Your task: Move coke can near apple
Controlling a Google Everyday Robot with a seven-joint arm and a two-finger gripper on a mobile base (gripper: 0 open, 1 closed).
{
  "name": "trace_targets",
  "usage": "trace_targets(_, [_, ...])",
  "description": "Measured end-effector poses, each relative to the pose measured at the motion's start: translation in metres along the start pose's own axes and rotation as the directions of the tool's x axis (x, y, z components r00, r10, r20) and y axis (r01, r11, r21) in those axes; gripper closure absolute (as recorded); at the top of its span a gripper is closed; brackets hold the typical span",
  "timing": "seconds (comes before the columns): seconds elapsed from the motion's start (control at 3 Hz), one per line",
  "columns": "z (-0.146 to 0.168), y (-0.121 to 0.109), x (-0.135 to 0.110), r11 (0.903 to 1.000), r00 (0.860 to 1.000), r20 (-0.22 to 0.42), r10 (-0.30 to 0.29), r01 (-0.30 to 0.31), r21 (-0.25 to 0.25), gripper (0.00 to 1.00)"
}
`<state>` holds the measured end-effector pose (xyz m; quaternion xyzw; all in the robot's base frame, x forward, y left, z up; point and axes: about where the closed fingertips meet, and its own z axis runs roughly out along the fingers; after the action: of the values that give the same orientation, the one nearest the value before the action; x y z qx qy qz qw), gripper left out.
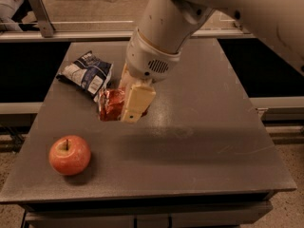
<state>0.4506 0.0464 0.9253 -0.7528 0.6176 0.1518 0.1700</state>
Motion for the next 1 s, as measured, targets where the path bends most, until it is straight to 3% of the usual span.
trace_targets(0.33, [0.018,0.000,-0.009,0.9990,1.000,0.005,-0.026,0.027,-0.037,1.00])
trace_targets(0.67, [0.041,-0.001,0.005,0.9976,1.000,0.012,0.011,-0.010,-0.069,1.00])
trace_targets(1.0, [0.042,-0.001,0.005,0.9975,1.000,0.012,0.011,-0.010,-0.070,1.00])
